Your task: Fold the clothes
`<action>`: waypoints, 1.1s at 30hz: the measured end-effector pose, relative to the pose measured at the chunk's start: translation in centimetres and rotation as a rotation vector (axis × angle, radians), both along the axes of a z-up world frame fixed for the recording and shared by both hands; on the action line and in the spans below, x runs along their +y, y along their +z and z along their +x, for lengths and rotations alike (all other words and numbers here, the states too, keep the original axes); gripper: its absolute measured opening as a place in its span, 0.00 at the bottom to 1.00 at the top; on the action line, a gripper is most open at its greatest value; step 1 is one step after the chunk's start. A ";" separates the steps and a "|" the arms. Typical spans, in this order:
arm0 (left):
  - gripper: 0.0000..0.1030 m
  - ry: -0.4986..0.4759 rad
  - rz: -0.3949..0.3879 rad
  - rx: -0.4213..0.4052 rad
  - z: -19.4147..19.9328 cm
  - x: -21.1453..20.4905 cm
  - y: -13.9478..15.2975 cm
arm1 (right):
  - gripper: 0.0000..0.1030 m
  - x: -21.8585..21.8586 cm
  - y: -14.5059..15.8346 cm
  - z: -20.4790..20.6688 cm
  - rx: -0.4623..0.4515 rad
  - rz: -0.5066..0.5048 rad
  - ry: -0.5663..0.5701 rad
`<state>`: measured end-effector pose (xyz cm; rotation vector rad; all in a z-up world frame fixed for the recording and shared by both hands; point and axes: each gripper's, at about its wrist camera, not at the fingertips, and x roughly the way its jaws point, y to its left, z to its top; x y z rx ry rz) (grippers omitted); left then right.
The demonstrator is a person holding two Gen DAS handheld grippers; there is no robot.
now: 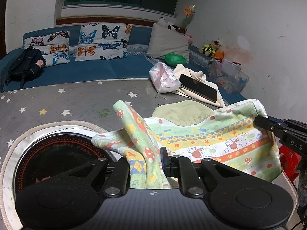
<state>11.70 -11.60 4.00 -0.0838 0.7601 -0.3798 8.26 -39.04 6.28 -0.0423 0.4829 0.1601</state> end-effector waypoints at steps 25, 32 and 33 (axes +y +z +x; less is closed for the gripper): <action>0.13 -0.008 0.060 0.052 3.5 -2.2 -3.2 | 0.08 -1.4 -2.7 3.0 0.059 -0.015 -0.029; 0.14 -0.011 0.078 0.079 4.2 -2.5 -4.5 | 0.08 -1.6 -4.3 3.8 0.096 -0.020 -0.033; 0.14 -0.011 0.081 0.083 4.2 -2.6 -4.7 | 0.08 -1.6 -4.5 3.9 0.101 -0.021 -0.034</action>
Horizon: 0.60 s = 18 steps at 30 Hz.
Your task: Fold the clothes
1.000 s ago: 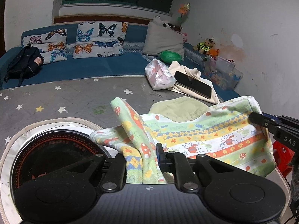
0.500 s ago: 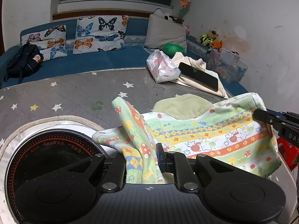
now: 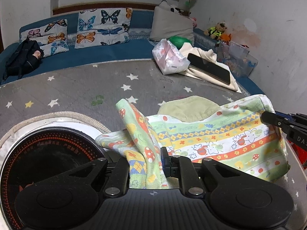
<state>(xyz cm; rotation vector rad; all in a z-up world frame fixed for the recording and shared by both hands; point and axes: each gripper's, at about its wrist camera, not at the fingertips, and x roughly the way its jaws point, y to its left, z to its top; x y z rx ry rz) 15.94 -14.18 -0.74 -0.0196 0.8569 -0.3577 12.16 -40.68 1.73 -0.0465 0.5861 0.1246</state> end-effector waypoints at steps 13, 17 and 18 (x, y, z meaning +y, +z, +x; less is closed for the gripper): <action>0.23 0.018 0.023 0.026 0.6 0.3 -1.8 | 0.09 -0.8 -2.5 1.1 0.069 -0.011 -0.028; 0.28 0.030 0.028 0.031 0.7 0.5 -2.3 | 0.16 -0.9 -2.7 1.1 0.080 -0.019 -0.042; 0.28 0.031 0.027 0.033 0.7 0.6 -2.3 | 0.16 -1.0 -2.8 1.1 0.080 -0.021 -0.046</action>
